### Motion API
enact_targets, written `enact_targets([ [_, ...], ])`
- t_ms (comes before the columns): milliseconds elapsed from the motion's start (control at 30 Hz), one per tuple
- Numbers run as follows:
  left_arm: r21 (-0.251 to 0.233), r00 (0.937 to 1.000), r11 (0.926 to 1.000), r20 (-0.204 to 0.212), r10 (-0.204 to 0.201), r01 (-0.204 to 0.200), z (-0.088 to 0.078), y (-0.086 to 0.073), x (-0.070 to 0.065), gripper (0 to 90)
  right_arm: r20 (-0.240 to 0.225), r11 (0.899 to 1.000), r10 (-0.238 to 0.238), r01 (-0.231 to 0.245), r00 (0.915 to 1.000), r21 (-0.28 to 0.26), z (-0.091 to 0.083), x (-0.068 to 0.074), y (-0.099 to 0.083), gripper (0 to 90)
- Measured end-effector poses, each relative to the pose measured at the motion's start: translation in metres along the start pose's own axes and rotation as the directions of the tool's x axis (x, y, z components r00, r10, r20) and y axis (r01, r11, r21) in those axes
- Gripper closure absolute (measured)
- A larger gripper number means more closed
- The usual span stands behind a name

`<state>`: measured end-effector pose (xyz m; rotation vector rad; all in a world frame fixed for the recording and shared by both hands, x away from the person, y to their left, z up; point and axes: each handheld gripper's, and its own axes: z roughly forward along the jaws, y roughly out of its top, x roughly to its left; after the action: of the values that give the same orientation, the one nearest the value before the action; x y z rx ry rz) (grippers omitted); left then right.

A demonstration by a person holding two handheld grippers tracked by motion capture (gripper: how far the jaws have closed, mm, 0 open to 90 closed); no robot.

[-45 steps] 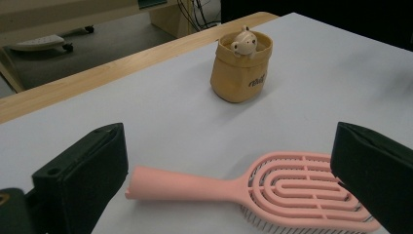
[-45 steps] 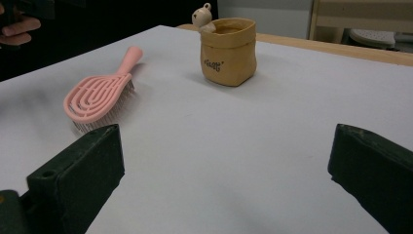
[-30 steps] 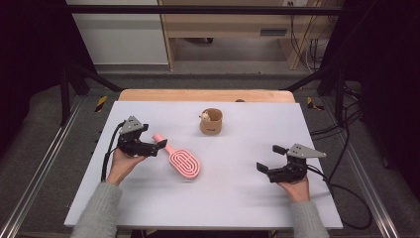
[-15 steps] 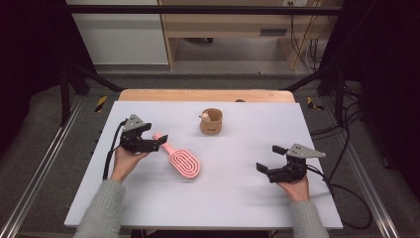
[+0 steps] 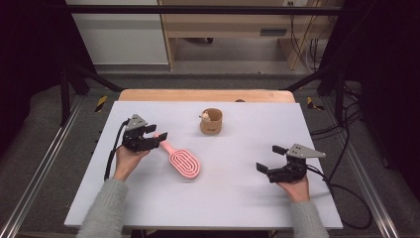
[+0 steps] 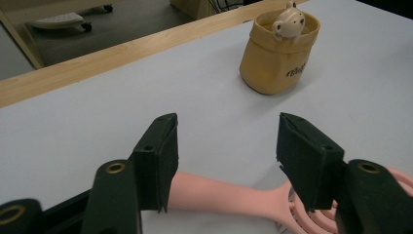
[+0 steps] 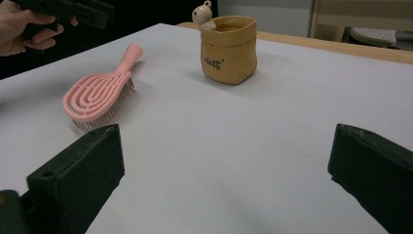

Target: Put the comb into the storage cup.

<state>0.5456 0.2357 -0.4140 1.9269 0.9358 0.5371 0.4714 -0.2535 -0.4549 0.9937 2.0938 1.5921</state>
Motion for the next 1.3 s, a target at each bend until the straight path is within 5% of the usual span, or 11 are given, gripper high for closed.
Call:
enact_targets([
  [667, 0.056, 0.9993, 0.9984, -0.038, -0.001, 0.003, 0.014, -0.005, 0.001, 74.8, 0.001, 1.000, 0.000, 0.000, 1.0000, 0.000, 0.000, 0.000, 0.000, 0.2],
  [1300, 0.088, 0.9993, 0.9961, -0.037, -0.008, 0.011, 0.028, -0.010, 0.003, 88.8, 0.000, 1.000, 0.000, 0.000, 1.0000, 0.002, 0.000, 0.000, 0.000, 0.2],
])
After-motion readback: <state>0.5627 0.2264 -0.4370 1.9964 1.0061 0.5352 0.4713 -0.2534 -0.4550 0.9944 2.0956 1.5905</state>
